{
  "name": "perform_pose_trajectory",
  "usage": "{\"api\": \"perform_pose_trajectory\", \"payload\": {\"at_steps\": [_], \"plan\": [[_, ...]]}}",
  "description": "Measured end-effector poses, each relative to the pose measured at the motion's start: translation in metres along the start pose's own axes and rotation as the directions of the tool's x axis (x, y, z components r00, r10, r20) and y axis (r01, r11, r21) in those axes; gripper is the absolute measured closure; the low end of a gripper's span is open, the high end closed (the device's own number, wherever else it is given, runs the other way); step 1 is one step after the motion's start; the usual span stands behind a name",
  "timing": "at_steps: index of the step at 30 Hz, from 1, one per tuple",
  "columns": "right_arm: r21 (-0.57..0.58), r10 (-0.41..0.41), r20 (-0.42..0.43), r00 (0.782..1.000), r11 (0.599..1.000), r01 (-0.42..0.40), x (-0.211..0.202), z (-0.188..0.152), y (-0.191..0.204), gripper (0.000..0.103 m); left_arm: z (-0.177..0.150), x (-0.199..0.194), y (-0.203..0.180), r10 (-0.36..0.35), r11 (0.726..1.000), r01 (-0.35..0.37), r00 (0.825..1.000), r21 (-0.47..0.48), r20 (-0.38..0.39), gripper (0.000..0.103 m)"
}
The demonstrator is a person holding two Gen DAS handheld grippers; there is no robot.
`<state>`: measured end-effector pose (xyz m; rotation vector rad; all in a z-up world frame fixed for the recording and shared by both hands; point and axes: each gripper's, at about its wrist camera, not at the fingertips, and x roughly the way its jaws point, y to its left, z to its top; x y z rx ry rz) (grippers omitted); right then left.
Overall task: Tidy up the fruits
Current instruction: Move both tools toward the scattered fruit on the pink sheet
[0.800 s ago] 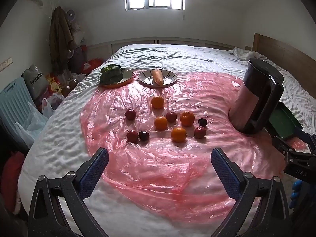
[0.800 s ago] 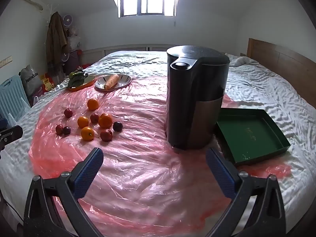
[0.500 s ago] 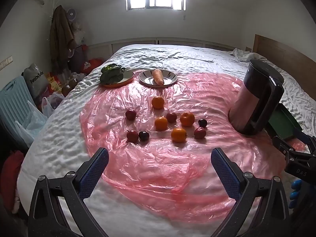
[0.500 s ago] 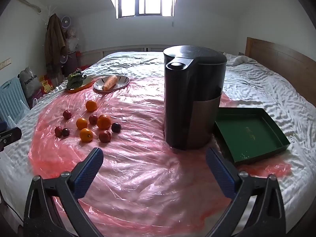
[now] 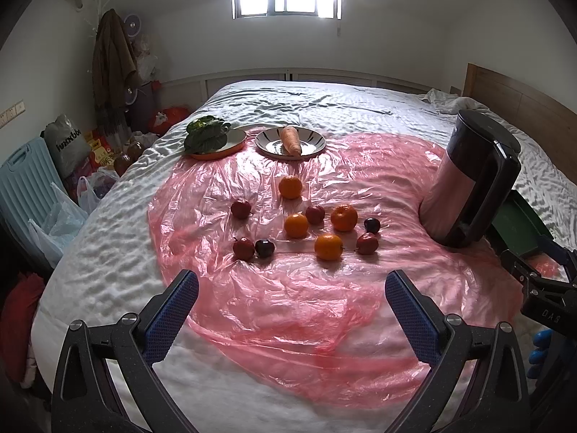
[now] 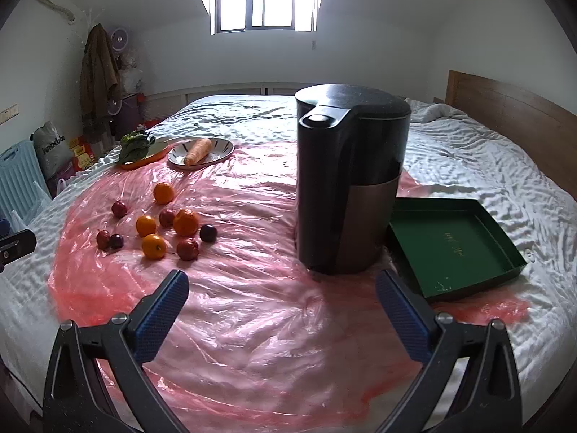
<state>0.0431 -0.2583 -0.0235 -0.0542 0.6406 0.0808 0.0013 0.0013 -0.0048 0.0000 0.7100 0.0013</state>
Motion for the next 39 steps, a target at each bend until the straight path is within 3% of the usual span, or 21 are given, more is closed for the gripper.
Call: {"api": "perform_pose_trajectory", "payload": {"at_steps": [16, 39], "plan": [[-0.005, -0.012, 0.004, 1.0, 1.0, 0.012, 0.001, -0.002, 0.0, 0.0, -0.001, 0.006, 0.0, 0.019, 1.0, -0.019, 1.0, -0.011, -0.016, 0.001], [-0.005, 0.016, -0.013, 1.0, 1.0, -0.016, 0.011, -0.017, 0.01, 0.0, -0.01, 0.024, 0.013, -0.011, 0.999, 0.01, 0.999, -0.038, -0.043, 0.001]]}}
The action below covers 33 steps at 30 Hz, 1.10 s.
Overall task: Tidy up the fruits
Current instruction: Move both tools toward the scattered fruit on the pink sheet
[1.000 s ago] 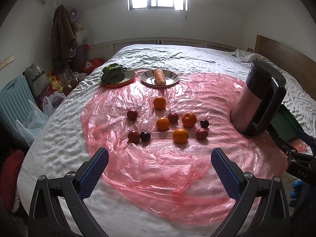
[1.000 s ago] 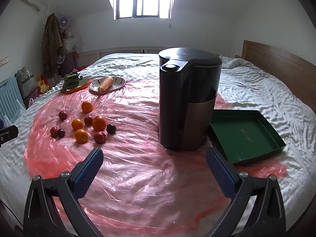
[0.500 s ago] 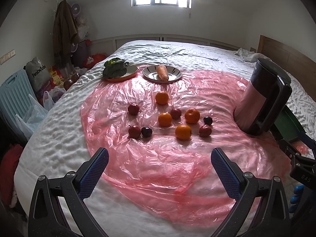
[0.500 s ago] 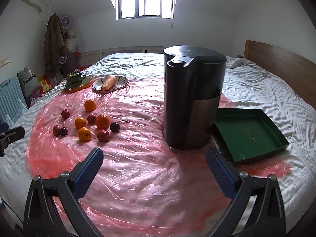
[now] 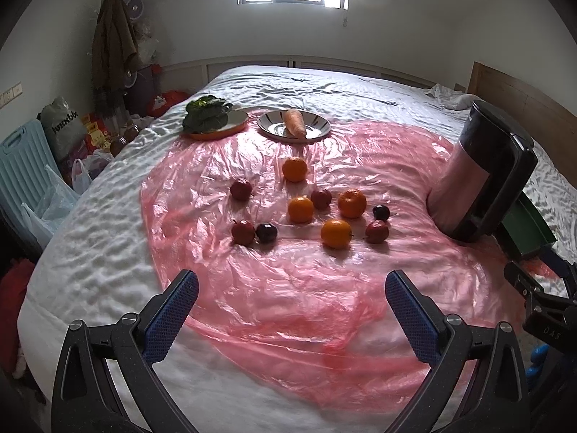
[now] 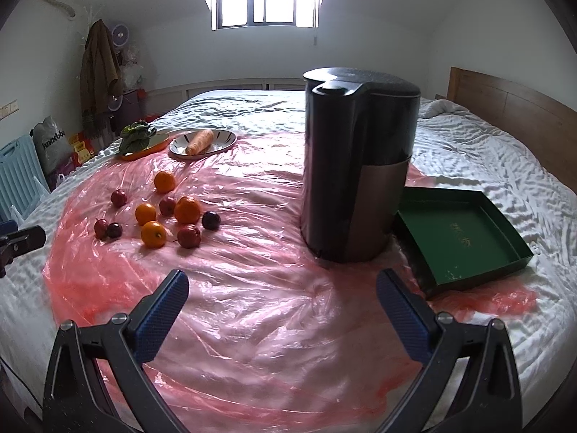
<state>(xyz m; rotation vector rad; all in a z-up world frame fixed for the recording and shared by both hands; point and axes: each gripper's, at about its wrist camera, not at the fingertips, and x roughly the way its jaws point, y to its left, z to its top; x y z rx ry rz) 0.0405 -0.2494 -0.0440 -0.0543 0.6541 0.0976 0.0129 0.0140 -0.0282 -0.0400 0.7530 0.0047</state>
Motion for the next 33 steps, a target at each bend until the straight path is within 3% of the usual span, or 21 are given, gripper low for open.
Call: {"api": "perform_pose_trajectory", "payload": {"at_steps": [15, 29, 31, 33], "plan": [[-0.107, 0.176, -0.04, 0.984, 0.978, -0.179, 0.027, -0.003, 0.06, 0.0, 0.001, 0.029, 0.027, 0.047, 0.999, -0.047, 0.998, -0.015, -0.033, 0.001], [-0.1, 0.242, -0.086, 0.966, 0.963, -0.25, 0.073, 0.024, 0.099, 0.0, 0.017, 0.079, 0.064, 0.052, 0.997, -0.057, 0.995, -0.053, -0.085, 0.002], [-0.095, 0.243, -0.099, 0.965, 0.963, -0.252, 0.08, 0.025, 0.101, 0.0, 0.02, 0.088, 0.071, 0.063, 0.996, -0.068, 0.993, -0.05, -0.096, 0.004], [-0.091, 0.24, -0.119, 0.963, 0.964, -0.252, 0.088, 0.025, 0.103, 0.0, 0.022, 0.095, 0.076, 0.066, 0.996, -0.071, 0.992, -0.047, -0.104, 0.013]]}}
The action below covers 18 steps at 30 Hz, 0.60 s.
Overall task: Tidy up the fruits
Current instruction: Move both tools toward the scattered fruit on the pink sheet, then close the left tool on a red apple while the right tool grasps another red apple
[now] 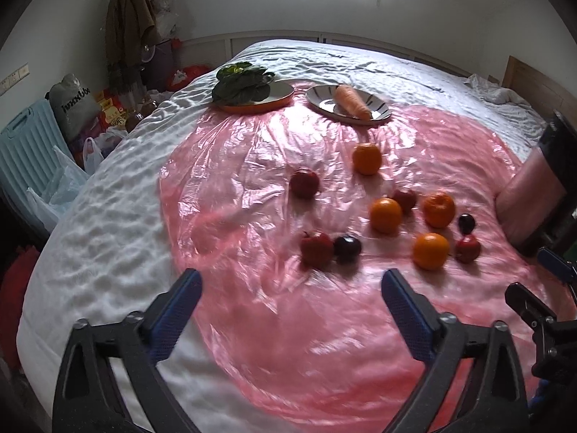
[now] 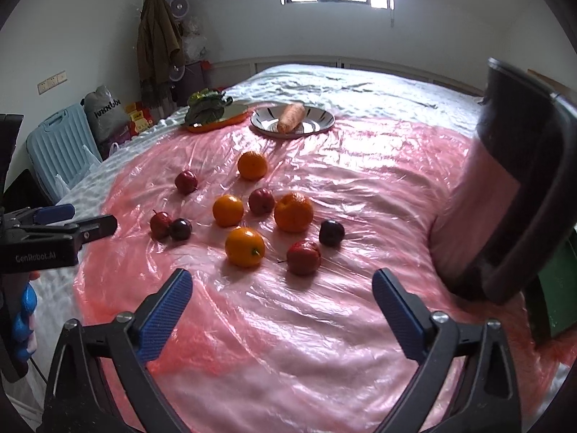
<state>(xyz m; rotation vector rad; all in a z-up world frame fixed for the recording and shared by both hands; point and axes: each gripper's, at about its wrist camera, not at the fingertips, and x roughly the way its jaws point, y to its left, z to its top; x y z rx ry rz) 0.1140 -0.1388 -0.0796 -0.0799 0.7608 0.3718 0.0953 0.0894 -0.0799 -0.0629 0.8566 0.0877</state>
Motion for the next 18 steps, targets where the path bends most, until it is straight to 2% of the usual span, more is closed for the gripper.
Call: {"api": "perform_pose_trajectory", "payload": {"at_steps": [3, 13, 18], "plan": [[0.005, -0.001, -0.033, 0.999, 1.0, 0.002, 0.013, 0.002, -0.003, 0.0, 0.005, 0.017, 0.001, 0.004, 1.0, -0.003, 1.0, 0.023, -0.022, 0.025], [0.044, 0.003, -0.115, 0.993, 0.999, 0.002, 0.049, 0.009, -0.021, 0.0, 0.01, 0.052, -0.014, -0.022, 0.993, 0.031, 0.997, 0.116, -0.08, 0.036], [0.047, 0.015, -0.149, 0.989, 0.999, -0.008, 0.065, 0.009, -0.023, 0.0, 0.009, 0.062, -0.013, -0.04, 0.992, 0.052, 0.994, 0.116, -0.106, 0.044]]}}
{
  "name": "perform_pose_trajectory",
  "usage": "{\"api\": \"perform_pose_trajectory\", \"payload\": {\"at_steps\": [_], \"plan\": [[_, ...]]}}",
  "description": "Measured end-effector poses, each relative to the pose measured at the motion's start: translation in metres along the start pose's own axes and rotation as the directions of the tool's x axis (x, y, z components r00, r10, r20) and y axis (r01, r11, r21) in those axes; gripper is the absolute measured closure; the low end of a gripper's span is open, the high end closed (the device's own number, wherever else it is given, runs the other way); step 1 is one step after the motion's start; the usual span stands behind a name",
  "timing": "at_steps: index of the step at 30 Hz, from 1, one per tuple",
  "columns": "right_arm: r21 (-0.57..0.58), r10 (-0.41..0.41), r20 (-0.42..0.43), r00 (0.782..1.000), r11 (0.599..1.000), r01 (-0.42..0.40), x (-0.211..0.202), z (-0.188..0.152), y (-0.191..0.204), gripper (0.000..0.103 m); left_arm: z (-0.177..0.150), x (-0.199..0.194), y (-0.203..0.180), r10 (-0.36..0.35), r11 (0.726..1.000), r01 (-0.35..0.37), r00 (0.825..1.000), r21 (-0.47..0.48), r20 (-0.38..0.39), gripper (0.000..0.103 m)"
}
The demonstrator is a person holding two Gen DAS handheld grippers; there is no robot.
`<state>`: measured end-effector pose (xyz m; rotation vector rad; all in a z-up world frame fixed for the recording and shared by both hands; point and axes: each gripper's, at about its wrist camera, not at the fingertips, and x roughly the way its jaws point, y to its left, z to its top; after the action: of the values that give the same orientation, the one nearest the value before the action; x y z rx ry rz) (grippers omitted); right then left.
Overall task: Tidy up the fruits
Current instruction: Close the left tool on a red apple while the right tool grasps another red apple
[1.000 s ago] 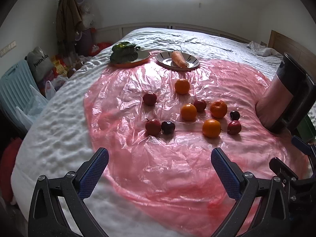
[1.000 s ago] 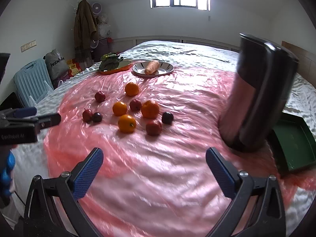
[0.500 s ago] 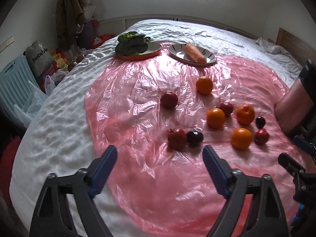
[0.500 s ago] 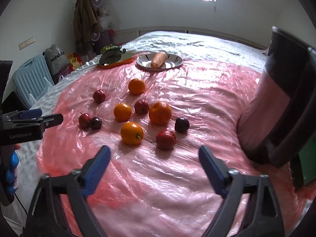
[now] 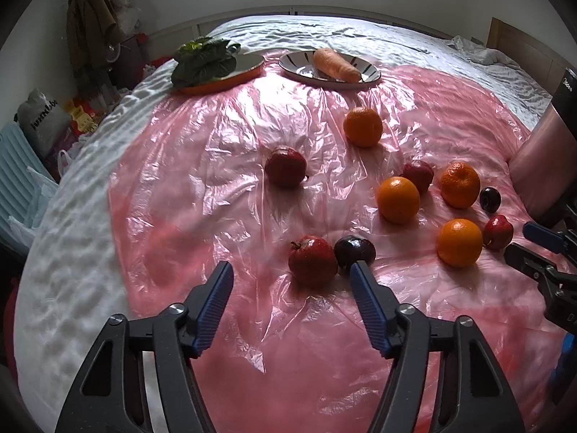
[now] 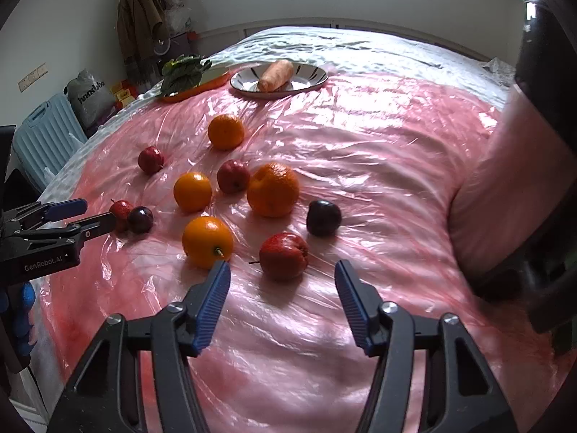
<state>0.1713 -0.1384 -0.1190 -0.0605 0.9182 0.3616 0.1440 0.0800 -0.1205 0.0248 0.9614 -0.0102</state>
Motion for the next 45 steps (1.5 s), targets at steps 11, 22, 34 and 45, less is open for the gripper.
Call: {"api": "perform_pose_trajectory", "payload": {"at_steps": [11, 22, 34, 45], "plan": [[0.012, 0.027, -0.068, 0.997, 1.0, -0.026, 0.024, 0.003, 0.001, 0.013, 0.006, 0.014, 0.002, -0.022, 1.0, 0.022, 0.999, 0.01, -0.026, 0.052], [-0.007, 0.009, -0.108, 0.994, 1.0, -0.01, 0.037, 0.009, 0.0, 0.029, 0.003, 0.028, 0.002, -0.024, 0.999, 0.025, 0.998, 0.023, -0.055, 0.058], [0.008, 0.039, -0.102, 0.994, 0.999, -0.038, 0.041, 0.01, -0.005, 0.032, 0.011, 0.035, 0.002, -0.037, 0.999, 0.039, 0.998, 0.033, -0.048, 0.076], [0.031, 0.083, -0.028, 0.996, 0.996, -0.082, 0.032, 0.004, -0.012, 0.034, 0.006, 0.027, 0.01, -0.077, 0.997, 0.077, 0.997, 0.012, 0.004, 0.076]]}}
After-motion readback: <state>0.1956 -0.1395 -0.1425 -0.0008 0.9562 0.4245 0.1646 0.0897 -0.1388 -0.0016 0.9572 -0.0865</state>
